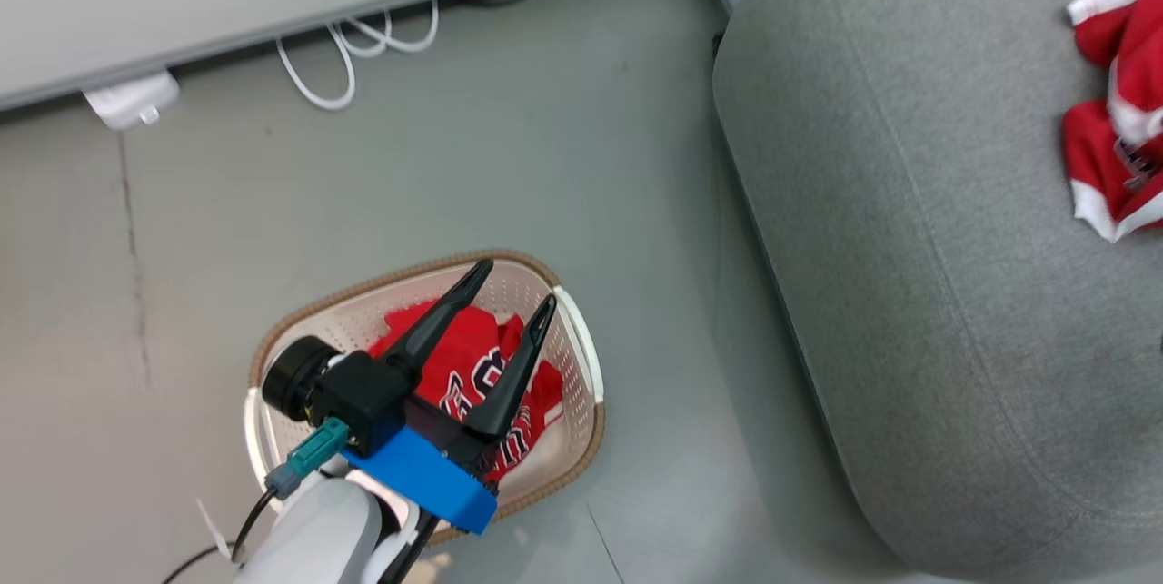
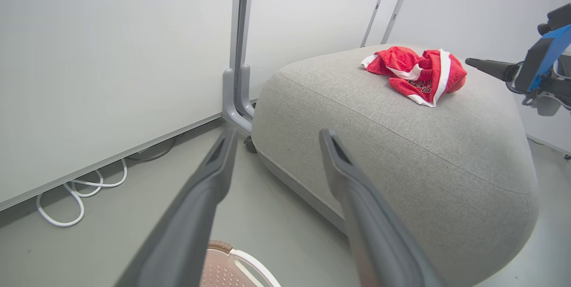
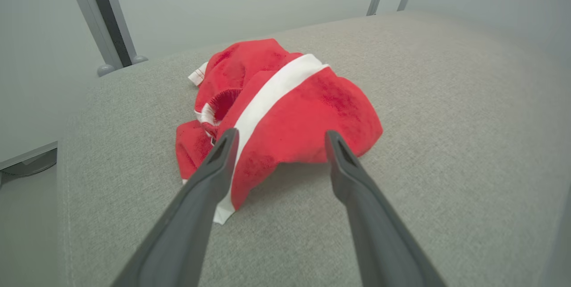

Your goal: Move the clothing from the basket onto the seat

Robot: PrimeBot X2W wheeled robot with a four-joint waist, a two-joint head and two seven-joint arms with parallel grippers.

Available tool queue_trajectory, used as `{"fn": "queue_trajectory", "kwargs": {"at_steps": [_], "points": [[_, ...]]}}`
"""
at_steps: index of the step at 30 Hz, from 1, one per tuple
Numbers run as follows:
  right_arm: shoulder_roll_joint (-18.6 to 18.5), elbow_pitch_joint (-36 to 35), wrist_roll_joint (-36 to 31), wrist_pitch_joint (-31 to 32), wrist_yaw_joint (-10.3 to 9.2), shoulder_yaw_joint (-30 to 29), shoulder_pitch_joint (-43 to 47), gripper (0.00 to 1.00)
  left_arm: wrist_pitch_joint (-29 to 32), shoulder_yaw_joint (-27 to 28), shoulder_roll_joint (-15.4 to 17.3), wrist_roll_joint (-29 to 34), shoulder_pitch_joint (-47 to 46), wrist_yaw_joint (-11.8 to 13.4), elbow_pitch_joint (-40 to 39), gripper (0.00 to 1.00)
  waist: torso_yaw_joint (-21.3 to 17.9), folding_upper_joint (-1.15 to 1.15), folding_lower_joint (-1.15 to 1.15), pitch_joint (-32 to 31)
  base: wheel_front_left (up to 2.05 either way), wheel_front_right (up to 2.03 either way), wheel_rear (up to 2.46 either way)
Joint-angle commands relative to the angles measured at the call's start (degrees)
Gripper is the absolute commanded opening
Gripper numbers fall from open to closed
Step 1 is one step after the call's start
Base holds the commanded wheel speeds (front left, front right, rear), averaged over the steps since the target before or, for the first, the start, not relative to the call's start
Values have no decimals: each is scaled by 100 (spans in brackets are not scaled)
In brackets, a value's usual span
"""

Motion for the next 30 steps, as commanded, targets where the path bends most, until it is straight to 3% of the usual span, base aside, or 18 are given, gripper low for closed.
{"fn": "queue_trajectory", "kwargs": {"at_steps": [1,8,15,23,30], "points": [[71,-44,-2,-21,-2,40,142,100,-16,53,-6,-6,127,-1,26,100,44,0,2,-406,0,0,0],[380,-809,59,-31,-3,507,1111,100,-16,640,-314,-47,757,-22,64,100,263,0,2,-1045,0,0,0],[786,-2260,-147,-11,-2,947,2071,100,-17,1259,-526,70,1305,-28,139,100,607,0,2,-1458,0,0,0],[1397,-3933,-639,504,-3,1635,2870,100,-17,2082,-667,233,1687,-31,241,100,915,0,2,-1642,0,0,0],[1606,-4920,-572,955,-3,2025,3441,100,-17,2663,-817,396,1789,-32,254,100,1191,0,2,-1756,0,0,0]]}}
